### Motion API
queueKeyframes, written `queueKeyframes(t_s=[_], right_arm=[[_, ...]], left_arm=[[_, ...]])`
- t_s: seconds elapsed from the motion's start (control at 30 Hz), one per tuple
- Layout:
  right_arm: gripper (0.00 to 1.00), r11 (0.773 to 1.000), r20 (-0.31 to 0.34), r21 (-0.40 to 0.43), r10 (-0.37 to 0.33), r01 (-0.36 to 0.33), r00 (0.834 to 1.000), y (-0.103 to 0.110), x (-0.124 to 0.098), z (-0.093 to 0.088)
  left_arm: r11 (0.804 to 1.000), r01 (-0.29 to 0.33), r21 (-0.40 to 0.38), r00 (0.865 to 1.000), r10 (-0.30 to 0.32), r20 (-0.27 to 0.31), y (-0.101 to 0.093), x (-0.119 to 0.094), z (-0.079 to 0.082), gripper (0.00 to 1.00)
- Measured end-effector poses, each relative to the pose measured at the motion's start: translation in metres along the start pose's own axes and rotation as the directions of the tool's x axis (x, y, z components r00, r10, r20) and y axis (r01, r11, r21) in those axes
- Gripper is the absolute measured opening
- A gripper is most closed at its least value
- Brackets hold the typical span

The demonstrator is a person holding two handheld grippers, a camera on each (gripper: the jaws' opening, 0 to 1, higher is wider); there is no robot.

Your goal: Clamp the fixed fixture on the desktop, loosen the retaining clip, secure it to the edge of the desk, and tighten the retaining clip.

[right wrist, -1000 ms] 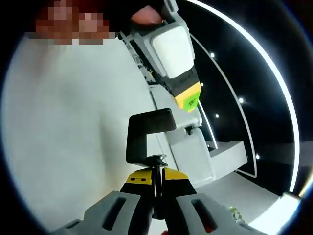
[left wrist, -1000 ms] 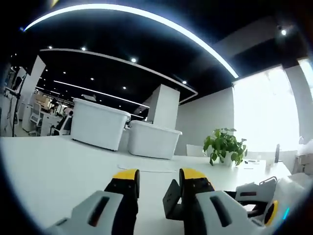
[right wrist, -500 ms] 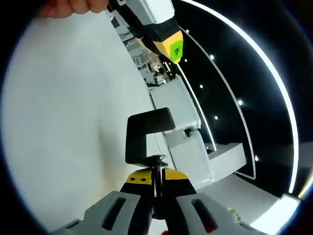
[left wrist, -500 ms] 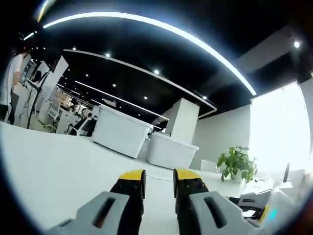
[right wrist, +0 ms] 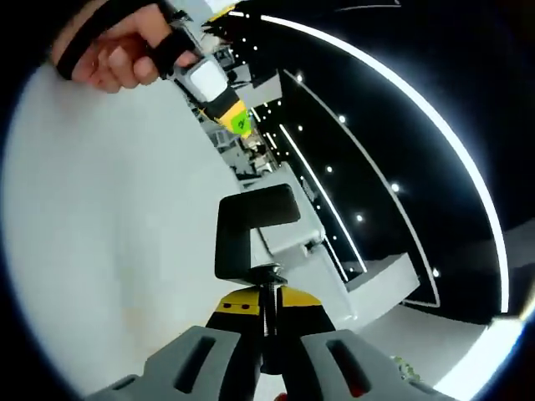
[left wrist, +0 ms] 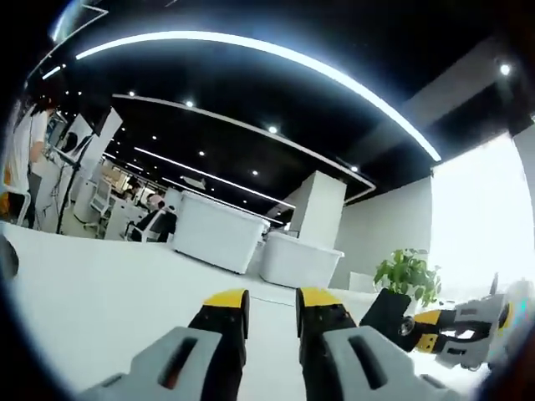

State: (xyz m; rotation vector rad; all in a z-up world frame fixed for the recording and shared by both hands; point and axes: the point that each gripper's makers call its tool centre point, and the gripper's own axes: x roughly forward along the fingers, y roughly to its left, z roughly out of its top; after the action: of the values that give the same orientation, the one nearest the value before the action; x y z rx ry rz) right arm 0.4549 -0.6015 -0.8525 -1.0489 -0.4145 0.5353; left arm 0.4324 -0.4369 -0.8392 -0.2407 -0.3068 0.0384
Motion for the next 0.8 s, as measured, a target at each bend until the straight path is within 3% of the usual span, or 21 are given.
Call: queueKeyframes(t_s=[0.07, 0.17, 0.2, 0.27, 0.3, 0.4, 0.53, 0.8], right_arm=[[0.03, 0.997, 0.027, 0.072, -0.014, 0.012, 1.0, -0.01, -0.024, 0.012], [0.03, 0.995, 0.054, 0.102, -0.018, 0.013, 0.998, -0.015, -0.054, 0.024], [0.03, 0.994, 0.063, 0.11, -0.017, 0.01, 0.998, -0.014, -0.063, 0.028], [0.03, 0.991, 0.081, 0.134, -0.007, -0.004, 0.997, -0.01, -0.08, 0.036], [0.03, 0.99, 0.088, 0.143, -0.003, -0.01, 0.996, -0.006, -0.089, 0.039], [0.03, 0.987, 0.1, 0.159, 0.005, -0.021, 0.995, 0.004, -0.113, 0.045], [0.03, 0.981, 0.1, 0.194, 0.01, -0.03, 0.995, 0.019, -0.141, 0.049], [0.03, 0.968, 0.066, 0.245, 0.044, -0.059, 0.997, 0.063, -0.171, 0.045]], left_arm=[[0.999, 0.046, 0.012, 0.999, -0.046, -0.017, -0.012, -0.019, 0.001, 0.22], [0.995, 0.082, 0.063, 0.995, -0.077, -0.067, -0.019, -0.043, 0.002, 0.22], [0.992, 0.079, 0.097, 0.992, -0.069, -0.103, -0.019, -0.052, 0.0, 0.22], [0.981, 0.075, 0.179, 0.991, -0.053, -0.121, -0.022, -0.071, 0.004, 0.22], [0.973, 0.106, 0.207, 0.988, -0.08, -0.129, -0.028, -0.085, 0.007, 0.22], [0.967, 0.109, 0.23, 0.99, -0.083, -0.117, -0.03, -0.108, 0.018, 0.22], [0.972, 0.06, 0.229, 0.992, -0.032, -0.123, -0.019, -0.141, 0.024, 0.2], [0.98, 0.07, 0.188, 0.985, -0.038, -0.171, -0.029, -0.188, 0.006, 0.1]])
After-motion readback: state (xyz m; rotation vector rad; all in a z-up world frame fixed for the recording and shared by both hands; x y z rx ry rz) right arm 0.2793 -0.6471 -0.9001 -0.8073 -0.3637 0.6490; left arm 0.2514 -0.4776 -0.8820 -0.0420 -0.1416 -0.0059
